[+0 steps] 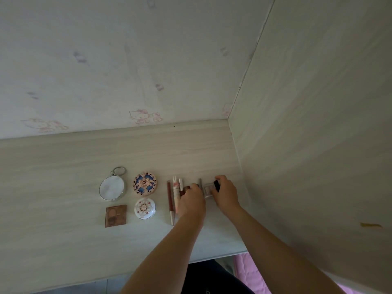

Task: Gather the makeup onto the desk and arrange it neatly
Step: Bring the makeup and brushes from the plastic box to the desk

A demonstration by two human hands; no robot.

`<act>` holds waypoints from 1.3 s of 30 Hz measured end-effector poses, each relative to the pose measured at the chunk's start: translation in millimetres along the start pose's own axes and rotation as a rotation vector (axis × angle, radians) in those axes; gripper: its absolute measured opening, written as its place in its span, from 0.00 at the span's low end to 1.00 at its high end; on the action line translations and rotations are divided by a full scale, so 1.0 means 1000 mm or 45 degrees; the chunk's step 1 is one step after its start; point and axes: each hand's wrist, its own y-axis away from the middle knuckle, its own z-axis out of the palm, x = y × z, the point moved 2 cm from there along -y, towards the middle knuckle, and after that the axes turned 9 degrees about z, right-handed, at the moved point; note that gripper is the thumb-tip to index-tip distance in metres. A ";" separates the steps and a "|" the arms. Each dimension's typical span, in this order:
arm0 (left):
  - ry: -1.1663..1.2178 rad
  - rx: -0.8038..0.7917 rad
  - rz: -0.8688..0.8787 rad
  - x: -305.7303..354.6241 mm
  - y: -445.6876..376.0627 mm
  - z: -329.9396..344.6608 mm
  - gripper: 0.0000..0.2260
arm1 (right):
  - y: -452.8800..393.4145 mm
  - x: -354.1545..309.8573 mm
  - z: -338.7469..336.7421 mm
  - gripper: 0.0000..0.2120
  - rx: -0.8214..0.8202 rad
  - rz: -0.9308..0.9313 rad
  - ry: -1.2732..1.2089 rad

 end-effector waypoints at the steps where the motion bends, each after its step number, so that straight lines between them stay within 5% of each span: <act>1: -0.010 0.005 0.013 0.000 0.001 0.000 0.09 | 0.000 0.001 -0.001 0.19 0.014 0.008 0.003; 12: 0.009 0.103 0.039 -0.003 0.005 -0.001 0.06 | 0.008 0.002 -0.011 0.12 0.076 -0.032 0.113; 27: 0.063 0.094 0.139 -0.004 0.016 -0.004 0.11 | 0.031 0.031 -0.019 0.06 0.145 0.021 -0.118; 39: 0.145 0.114 0.282 -0.014 0.038 -0.008 0.04 | 0.054 0.029 0.004 0.05 0.043 0.055 -0.147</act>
